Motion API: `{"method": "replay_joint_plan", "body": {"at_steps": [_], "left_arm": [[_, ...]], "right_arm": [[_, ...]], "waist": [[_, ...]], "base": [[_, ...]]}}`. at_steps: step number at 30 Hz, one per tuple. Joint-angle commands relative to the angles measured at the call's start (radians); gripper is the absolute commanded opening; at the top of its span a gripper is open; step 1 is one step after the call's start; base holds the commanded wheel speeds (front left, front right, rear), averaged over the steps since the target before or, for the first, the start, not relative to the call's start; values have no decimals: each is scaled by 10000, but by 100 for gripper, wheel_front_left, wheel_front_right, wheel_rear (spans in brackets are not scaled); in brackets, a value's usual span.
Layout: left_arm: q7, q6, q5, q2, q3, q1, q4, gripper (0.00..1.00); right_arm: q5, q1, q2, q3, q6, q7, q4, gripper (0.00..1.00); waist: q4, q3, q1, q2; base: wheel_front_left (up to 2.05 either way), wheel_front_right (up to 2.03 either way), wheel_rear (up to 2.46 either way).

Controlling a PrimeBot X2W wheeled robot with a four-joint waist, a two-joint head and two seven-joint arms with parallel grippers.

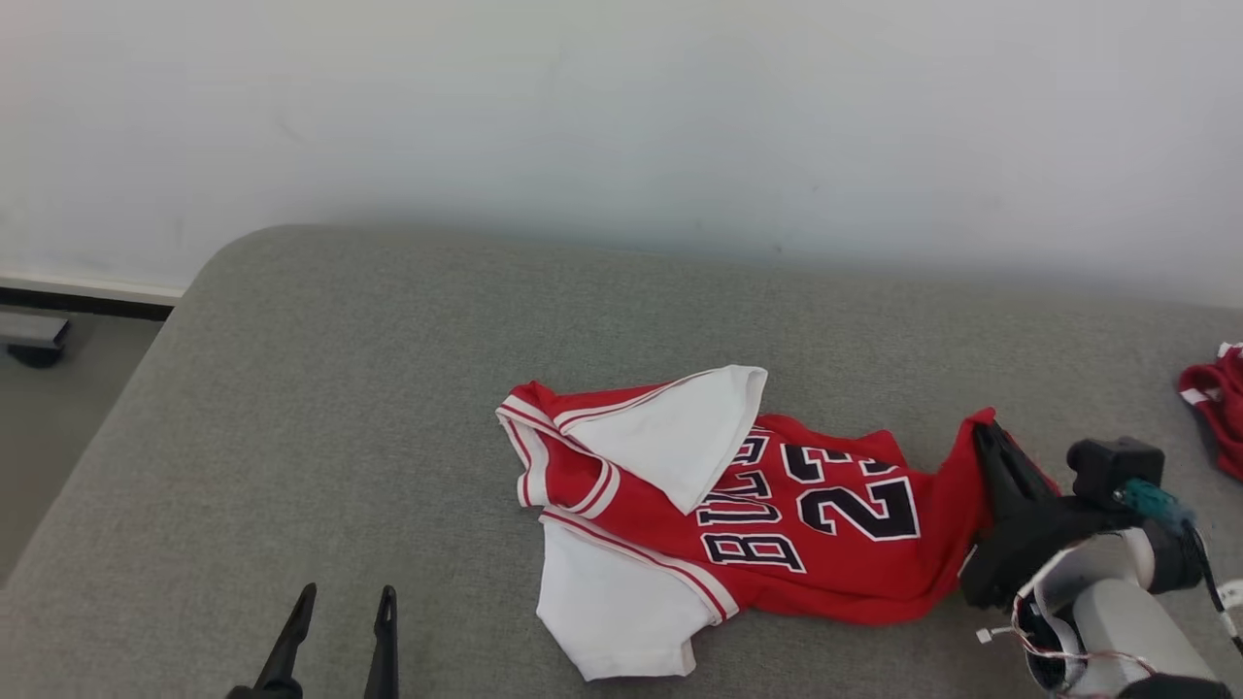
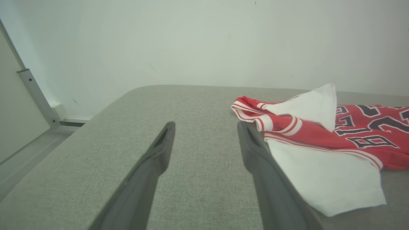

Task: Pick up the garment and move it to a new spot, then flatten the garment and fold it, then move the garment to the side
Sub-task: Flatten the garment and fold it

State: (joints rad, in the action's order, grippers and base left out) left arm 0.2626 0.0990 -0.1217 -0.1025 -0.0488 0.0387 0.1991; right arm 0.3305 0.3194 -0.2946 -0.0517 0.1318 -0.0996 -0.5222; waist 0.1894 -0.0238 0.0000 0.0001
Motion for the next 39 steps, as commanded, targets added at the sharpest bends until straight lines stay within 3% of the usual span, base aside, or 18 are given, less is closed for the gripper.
{"method": "replay_joint_plan", "body": {"at_steps": [1,6,7,8,13,19,24,29,39], "left_arm": [[30,41,61,53,-57,-137,65,100],[30,126,37,132,-147,-357,241,100],[30,138,28,146,-147,-372,272,100],[30,126,31,156,-145,-394,304,100],[30,111,36,173,20,-340,330,100],[30,97,74,207,227,-206,238,100],[30,129,64,221,329,-156,199,100],[30,124,140,272,392,-7,97,100],[30,150,230,324,482,119,53,100]], "right_arm": [[-108,440,67,-180,-27,-64,-585,0],[-257,1656,139,-610,-27,-470,-2664,0],[-325,1821,125,-690,-27,-597,-3022,31],[-342,1976,132,-770,-27,-692,-3389,100],[-106,2481,215,-1166,-27,-1259,-4273,100],[649,2259,70,-1587,-27,-1611,-3690,100],[1042,1646,-349,-1539,-28,-1659,-2324,100],[1003,216,-575,-779,-27,-1657,-194,100],[226,-2794,531,881,-27,-1661,3080,100]], "waist": [[343,114,0,-1],[631,254,0,-1],[646,263,0,-1],[651,274,0,-1],[397,250,0,-1],[-186,154,0,-1],[-514,137,0,-1],[-862,94,0,-1],[-1233,126,0,-1]], "base": [[0,0,0],[0,0,0],[0,0,0],[0,0,0],[0,0,0],[0,0,0],[0,0,0],[0,0,0],[0,0,0]]}}
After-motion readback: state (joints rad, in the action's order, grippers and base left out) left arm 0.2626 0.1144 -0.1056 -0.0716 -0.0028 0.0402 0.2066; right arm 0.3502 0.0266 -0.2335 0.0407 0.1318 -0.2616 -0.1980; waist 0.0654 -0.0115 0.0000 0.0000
